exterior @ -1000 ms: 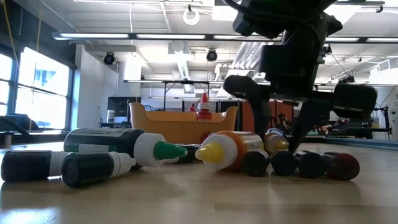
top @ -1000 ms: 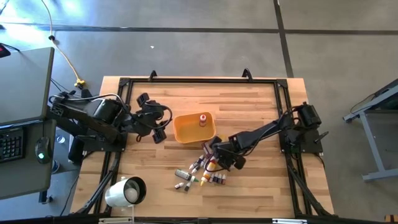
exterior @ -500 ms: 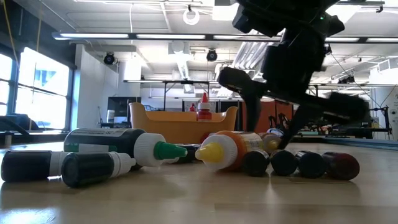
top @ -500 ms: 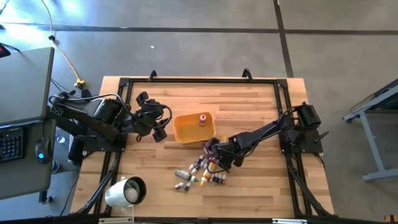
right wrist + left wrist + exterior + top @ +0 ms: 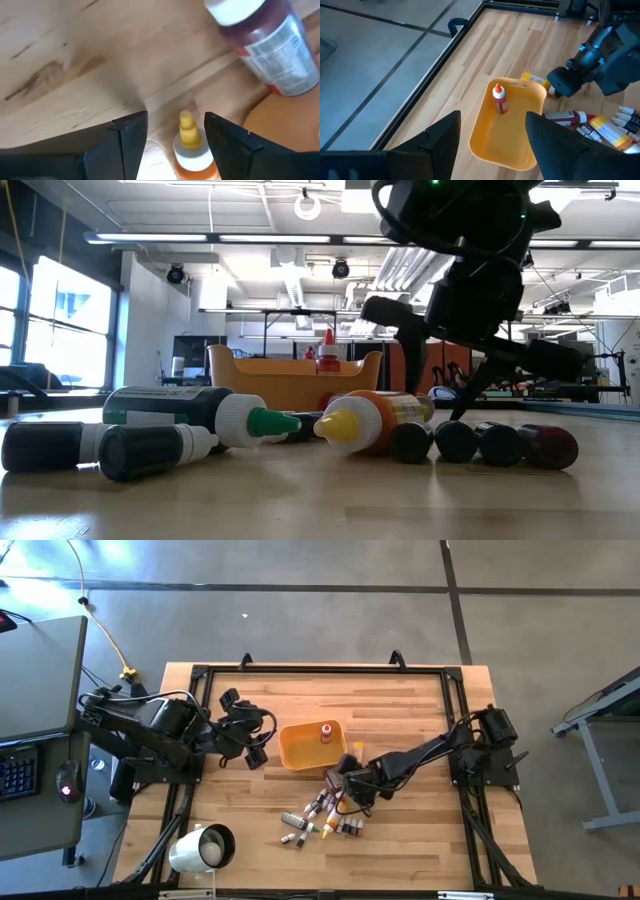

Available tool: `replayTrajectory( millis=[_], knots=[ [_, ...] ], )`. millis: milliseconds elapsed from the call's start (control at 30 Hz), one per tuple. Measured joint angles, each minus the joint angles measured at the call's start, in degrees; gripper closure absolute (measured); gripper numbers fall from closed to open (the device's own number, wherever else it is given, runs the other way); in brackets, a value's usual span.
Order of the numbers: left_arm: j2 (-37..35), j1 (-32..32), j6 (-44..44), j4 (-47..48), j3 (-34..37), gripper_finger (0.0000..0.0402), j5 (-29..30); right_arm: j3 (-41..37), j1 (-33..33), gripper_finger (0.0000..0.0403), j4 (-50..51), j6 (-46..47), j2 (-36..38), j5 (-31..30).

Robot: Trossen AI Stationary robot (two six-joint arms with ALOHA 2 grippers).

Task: Pick & Place food coloring
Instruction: Put the large yellow food coloring bottle into the yellow bin

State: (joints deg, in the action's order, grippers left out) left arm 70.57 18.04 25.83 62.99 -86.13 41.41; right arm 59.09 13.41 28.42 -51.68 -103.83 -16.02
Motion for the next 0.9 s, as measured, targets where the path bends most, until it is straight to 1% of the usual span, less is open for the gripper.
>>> replayTrajectory(
  millis=[67,167,233,400,633,767,900],
  knots=[
    [0.0,0.0,0.0,0.0,0.0,0.0181,0.0,0.0,-0.3,0.0212,0.0,-0.6,0.0,-1.1],
    [0.0,0.0,0.0,0.0,0.0,0.0181,0.0,0.0,-1.3,0.0212,0.4,-4.4,0.0,-2.1],
    [0.0,0.0,0.0,0.0,0.0,0.0181,0.0,0.0,-2.4,0.0212,0.3,-6.1,0.0,0.1],
    [0.0,0.0,0.1,0.0,0.0,0.0181,-0.3,0.1,-5.7,0.0212,0.7,-6.5,0.1,4.3],
    [0.0,0.0,0.1,0.0,0.0,0.0181,-0.4,0.2,-10.0,0.0214,0.7,-13.2,0.1,9.3],
    [0.0,0.0,0.0,0.1,0.0,0.0181,-0.4,0.2,-11.9,0.0230,0.8,-14.8,0.2,12.1],
    [0.0,0.0,0.0,0.1,0.0,0.0181,-0.4,0.2,-13.1,0.0263,1.3,-12.0,0.1,14.7]
  ],
)
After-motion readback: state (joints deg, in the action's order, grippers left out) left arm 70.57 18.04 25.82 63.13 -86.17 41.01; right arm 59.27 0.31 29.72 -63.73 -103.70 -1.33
